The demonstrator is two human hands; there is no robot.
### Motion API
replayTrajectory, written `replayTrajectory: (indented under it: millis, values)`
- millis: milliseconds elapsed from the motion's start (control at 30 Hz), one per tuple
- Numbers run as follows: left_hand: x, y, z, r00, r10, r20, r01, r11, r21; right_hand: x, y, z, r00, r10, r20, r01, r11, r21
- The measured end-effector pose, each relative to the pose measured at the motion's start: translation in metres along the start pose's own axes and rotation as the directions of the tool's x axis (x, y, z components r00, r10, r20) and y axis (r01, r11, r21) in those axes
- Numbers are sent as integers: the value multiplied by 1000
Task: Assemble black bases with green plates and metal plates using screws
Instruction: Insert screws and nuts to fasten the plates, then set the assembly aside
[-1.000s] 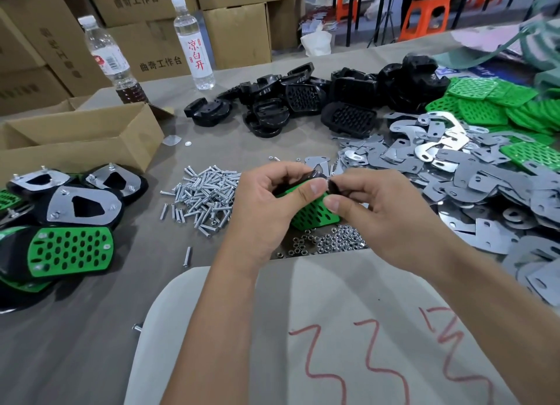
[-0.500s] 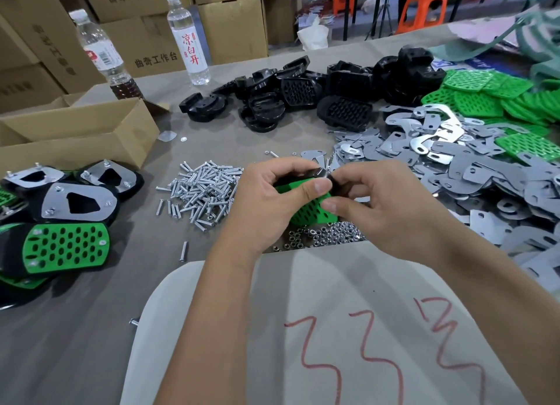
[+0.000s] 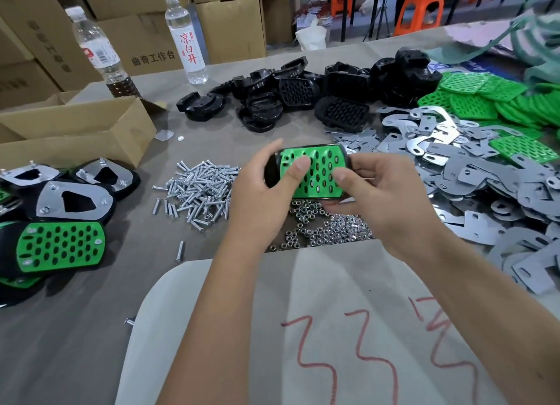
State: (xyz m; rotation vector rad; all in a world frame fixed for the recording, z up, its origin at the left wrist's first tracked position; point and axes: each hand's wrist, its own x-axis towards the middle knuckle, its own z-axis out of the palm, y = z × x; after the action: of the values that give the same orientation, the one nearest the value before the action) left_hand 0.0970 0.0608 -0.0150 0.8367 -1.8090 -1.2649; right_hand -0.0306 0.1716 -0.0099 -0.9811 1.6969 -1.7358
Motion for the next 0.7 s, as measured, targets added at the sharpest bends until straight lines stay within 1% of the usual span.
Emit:
replayTrajectory:
  millis: [33,100,167,267,400,533,633,700]
  values:
    - [-1,1,0,997,-70,8,71,993,-97,1,0,-1,999,49,6,-49,994,95]
    - [-3,3,1,982,-188,28,187,930,-316,1,1,-3,993,109,38,-114,973,198]
    - [-2,5,-3,971,-237,39,234,890,-390,2,1,-5,989,124,84,-142,957,251]
    - [0,4,-7,966,-252,53,250,872,-421,3,2,-8,979,120,167,-158,958,240]
    - [1,4,-8,968,-245,59,246,871,-426,2,-1,-12,977,55,205,-108,961,255]
    - [3,5,-10,968,-237,81,247,852,-461,0,-1,-12,982,18,186,-69,960,270]
    - [3,4,-10,966,-247,76,255,863,-436,-1,2,-7,990,-1,143,-35,966,255]
    - [4,3,-11,972,-229,59,233,886,-401,0,2,-10,981,25,195,-71,970,233]
